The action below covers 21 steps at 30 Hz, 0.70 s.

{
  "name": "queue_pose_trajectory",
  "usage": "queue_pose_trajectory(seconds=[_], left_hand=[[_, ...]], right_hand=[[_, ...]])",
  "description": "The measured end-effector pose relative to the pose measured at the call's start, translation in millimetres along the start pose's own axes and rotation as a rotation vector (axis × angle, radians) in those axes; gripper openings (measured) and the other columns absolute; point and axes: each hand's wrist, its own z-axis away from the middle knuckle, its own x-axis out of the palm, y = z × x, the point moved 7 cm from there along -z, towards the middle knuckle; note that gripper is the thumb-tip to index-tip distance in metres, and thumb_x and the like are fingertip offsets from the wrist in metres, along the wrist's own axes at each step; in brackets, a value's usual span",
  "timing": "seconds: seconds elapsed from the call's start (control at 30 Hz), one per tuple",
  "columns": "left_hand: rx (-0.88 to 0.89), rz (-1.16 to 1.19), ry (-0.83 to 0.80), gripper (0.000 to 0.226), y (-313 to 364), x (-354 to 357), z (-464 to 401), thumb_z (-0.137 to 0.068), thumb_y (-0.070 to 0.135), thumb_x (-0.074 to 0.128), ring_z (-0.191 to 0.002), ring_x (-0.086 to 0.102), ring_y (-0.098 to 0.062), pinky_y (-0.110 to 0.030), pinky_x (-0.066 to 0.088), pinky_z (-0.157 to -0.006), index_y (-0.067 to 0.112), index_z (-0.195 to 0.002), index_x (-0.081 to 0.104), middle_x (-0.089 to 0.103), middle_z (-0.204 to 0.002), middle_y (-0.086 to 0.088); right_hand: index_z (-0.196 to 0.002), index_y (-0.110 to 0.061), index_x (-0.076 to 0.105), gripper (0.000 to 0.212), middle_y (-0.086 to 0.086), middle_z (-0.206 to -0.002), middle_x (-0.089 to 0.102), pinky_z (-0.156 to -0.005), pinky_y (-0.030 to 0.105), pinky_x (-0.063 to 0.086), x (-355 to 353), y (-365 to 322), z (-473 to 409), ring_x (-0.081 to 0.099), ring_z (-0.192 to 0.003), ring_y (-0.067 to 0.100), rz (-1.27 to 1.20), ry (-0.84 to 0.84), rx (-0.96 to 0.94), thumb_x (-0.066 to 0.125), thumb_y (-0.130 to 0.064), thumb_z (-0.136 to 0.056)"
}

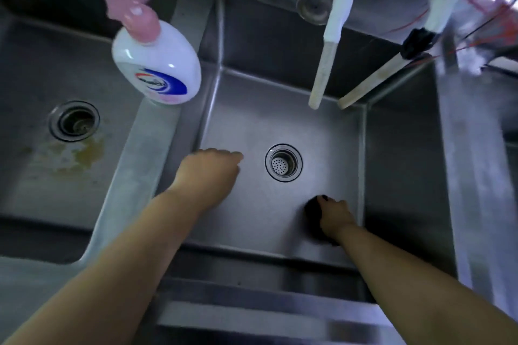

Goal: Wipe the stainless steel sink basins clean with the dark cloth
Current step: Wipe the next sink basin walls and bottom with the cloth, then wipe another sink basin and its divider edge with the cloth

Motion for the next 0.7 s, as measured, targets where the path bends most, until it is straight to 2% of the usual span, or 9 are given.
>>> queue_pose_trajectory(seconds=[0.1, 0.17, 0.23, 0.3, 0.37, 0.4, 0.47, 0.57, 0.7], left_hand=[[0.073, 0.145, 0.325, 0.032, -11, -57, 57, -0.088, 0.021, 0.046, -0.074, 0.065, -0.034, -0.041, 0.055, -0.062, 0.015, -0.111, 0.067, 0.071, -0.088, -0.009], [0.031, 0.19, 0.408, 0.04, -38, -79, 97, -0.084, 0.025, 0.04, -0.071, 0.065, -0.034, -0.039, 0.054, -0.057, 0.014, -0.109, 0.069, 0.072, -0.087, -0.008], [-0.058, 0.218, 0.426, 0.039, -76, -90, 135, -0.083, 0.024, 0.041, -0.074, 0.066, -0.032, -0.037, 0.054, -0.056, 0.015, -0.108, 0.07, 0.072, -0.091, -0.007], [-0.161, 0.221, 0.425, 0.034, -117, -96, 171, -0.081, 0.019, 0.048, -0.074, 0.067, -0.032, -0.038, 0.054, -0.056, 0.014, -0.106, 0.071, 0.073, -0.092, -0.007], [-0.253, 0.22, 0.411, 0.034, -155, -103, 204, -0.08, 0.02, 0.05, -0.078, 0.067, -0.033, -0.039, 0.054, -0.06, 0.014, -0.106, 0.071, 0.073, -0.094, -0.007], [-0.283, 0.218, 0.413, 0.034, -174, -107, 220, -0.08, 0.02, 0.05, -0.079, 0.068, -0.033, -0.04, 0.054, -0.061, 0.014, -0.106, 0.072, 0.073, -0.094, -0.007], [-0.337, 0.214, 0.418, 0.03, -209, -115, 250, -0.082, 0.019, 0.054, -0.081, 0.068, -0.033, -0.041, 0.054, -0.063, 0.014, -0.105, 0.072, 0.073, -0.093, -0.007], [-0.435, 0.225, 0.419, 0.023, -255, -122, 290, -0.082, 0.011, 0.068, -0.086, 0.068, -0.032, -0.042, 0.054, -0.065, 0.015, -0.104, 0.072, 0.073, -0.096, -0.006], [-0.513, 0.218, 0.401, 0.027, -300, -127, 323, -0.078, 0.01, 0.072, -0.087, 0.068, -0.029, -0.039, 0.054, -0.064, 0.018, -0.104, 0.072, 0.073, -0.095, -0.004]], right_hand=[[-0.122, -0.022, 0.056, 0.043, 0.014, -0.114, 0.065, -0.083, 0.036, 0.053, -35, -39, 38, 0.063, -0.099, 0.032, -0.296, 0.071, -0.04, 0.041, -0.005, -0.085], [-0.107, -0.035, 0.063, 0.047, 0.011, -0.082, 0.069, -0.055, 0.038, 0.057, -50, -66, 66, 0.068, -0.064, 0.029, -0.597, 0.117, -0.007, 0.042, -0.003, -0.08], [-0.111, -0.041, 0.063, 0.051, 0.007, -0.07, 0.067, -0.051, 0.035, 0.056, -60, -95, 94, 0.064, -0.049, 0.021, -0.757, 0.181, -0.016, 0.048, -0.004, -0.079], [-0.126, -0.033, 0.058, 0.053, 0.001, -0.08, 0.065, -0.061, 0.022, 0.051, -75, -130, 122, 0.06, -0.052, 0.002, -0.754, 0.32, -0.085, 0.058, -0.006, -0.08], [-0.13, -0.029, 0.055, 0.054, -0.006, -0.093, 0.06, -0.061, 0.007, 0.039, -92, -164, 154, 0.055, -0.062, -0.009, -0.728, 0.475, -0.141, 0.063, -0.009, -0.081], [-0.131, -0.03, 0.054, 0.054, -0.007, -0.101, 0.058, -0.067, 0.007, 0.038, -100, -182, 170, 0.055, -0.071, -0.008, -0.727, 0.527, -0.165, 0.064, -0.011, -0.082], [-0.134, -0.034, 0.049, 0.055, -0.007, -0.117, 0.053, -0.086, 0.023, 0.045, -111, -214, 198, 0.056, -0.096, 0.006, -0.75, 0.578, -0.193, 0.063, -0.016, -0.085], [-0.137, -0.033, 0.045, 0.055, 0.001, -0.129, 0.051, -0.096, 0.042, 0.047, -129, -259, 233, 0.055, -0.11, 0.02, -0.72, 0.645, -0.254, 0.061, -0.017, -0.087], [-0.128, -0.016, 0.058, 0.055, 0.006, -0.122, 0.063, -0.086, 0.031, 0.042, -163, -331, 275, 0.055, -0.109, 0.027, -0.464, 0.904, -0.47, 0.073, -0.006, -0.077]])
